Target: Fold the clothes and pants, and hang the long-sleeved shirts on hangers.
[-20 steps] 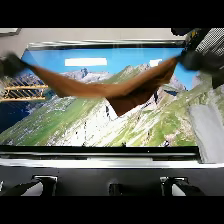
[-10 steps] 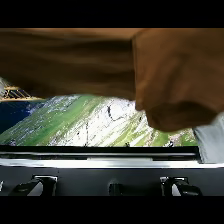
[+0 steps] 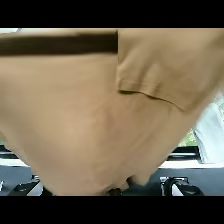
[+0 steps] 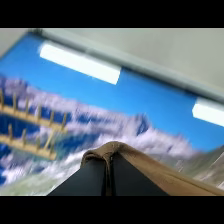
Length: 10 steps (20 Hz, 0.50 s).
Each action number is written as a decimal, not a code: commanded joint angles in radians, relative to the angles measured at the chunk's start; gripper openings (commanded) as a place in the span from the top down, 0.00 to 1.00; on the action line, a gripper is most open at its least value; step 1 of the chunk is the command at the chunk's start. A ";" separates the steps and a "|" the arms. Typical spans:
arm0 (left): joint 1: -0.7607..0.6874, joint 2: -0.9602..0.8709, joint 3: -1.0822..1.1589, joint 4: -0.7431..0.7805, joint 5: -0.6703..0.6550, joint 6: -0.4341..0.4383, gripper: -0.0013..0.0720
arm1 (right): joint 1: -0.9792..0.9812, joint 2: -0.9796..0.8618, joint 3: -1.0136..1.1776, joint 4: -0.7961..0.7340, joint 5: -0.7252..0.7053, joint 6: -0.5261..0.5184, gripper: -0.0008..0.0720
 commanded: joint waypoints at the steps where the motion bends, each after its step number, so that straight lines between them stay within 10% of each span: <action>1: 0.001 -0.182 -0.185 0.010 0.030 0.063 0.97 | 0.001 -0.238 -0.101 0.040 0.072 0.012 0.95; 10: -0.044 -0.774 -0.272 -0.141 0.459 0.130 0.97 | 0.000 -0.712 -0.180 0.067 -0.294 -0.159 0.95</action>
